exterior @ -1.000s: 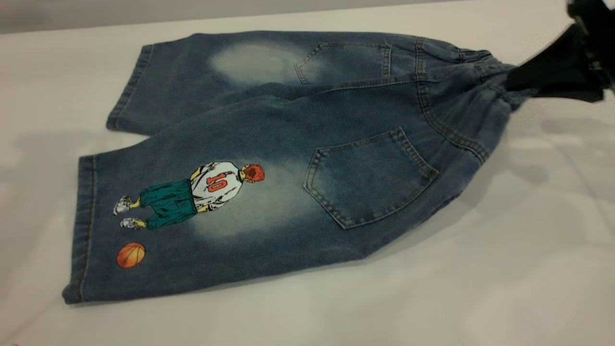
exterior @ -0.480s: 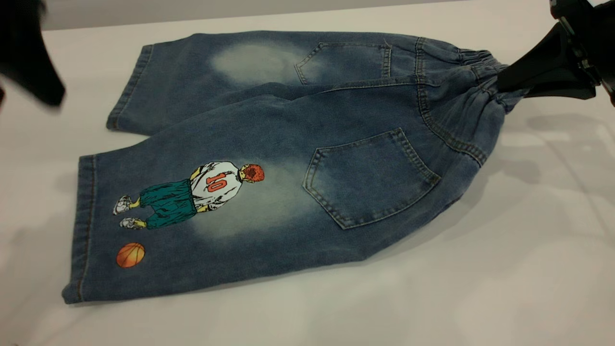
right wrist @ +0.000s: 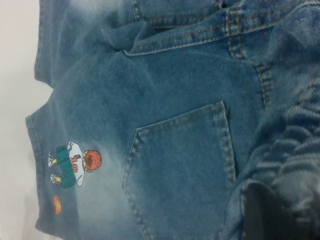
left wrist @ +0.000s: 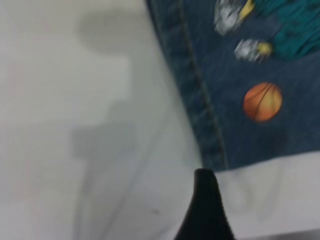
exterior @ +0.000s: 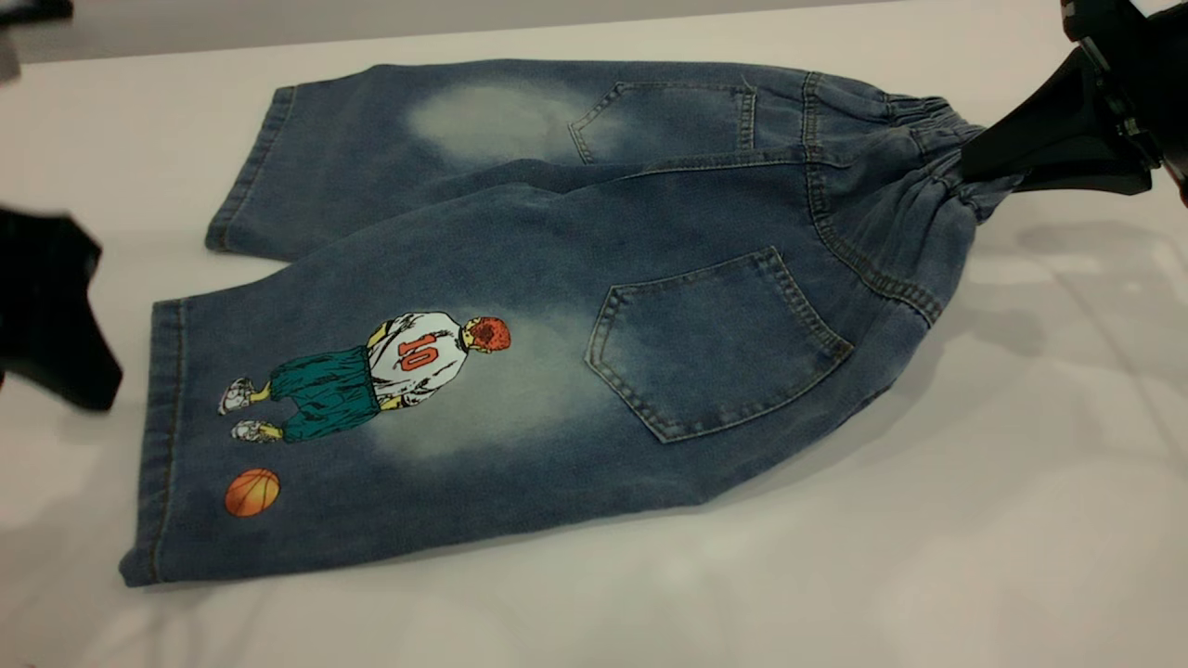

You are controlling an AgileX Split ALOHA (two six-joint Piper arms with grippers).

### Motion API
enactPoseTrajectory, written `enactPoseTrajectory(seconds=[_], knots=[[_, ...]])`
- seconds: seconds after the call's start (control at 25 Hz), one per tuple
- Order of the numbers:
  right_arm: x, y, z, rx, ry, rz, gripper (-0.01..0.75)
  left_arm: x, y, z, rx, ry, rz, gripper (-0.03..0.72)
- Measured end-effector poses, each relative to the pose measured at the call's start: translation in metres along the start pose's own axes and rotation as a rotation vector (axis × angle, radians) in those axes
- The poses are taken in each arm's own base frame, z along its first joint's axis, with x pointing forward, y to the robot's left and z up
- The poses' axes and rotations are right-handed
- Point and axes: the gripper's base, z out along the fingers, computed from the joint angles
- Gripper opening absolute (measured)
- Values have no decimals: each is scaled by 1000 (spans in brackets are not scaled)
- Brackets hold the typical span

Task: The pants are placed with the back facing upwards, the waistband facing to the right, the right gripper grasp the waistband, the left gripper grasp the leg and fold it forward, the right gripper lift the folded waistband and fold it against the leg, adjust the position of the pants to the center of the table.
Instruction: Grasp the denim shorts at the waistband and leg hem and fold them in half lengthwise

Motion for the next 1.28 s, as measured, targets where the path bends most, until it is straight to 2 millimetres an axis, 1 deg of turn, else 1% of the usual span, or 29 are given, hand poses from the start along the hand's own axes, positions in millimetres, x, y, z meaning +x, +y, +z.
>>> enactPoseTrajectory(seconds=[0.16,0.4,0.52,0.64,0.76,0.88,1.08,1.28], knots=[[0,0,0,1,0,0,34,6,0,17,-2,69,-13,497],[0,0,0,0,0,0,34,7,1,51,-26,151,-19,497],[0,0,0,0,0,0,34,11,2,68,-33,216,-46,497],[0,0,0,0,0,0,34,11,3,80,-41,223,-50,497],[0,0,0,0,1,-1,34,12,4,87,-46,226,-49,497],[0,0,0,0,1,-1,34,9,4,91,-44,192,-49,497],[0,0,0,1,1,-1,34,4,4,92,-40,138,-48,497],[0,0,0,4,0,-1,34,3,3,92,-33,128,-75,497]])
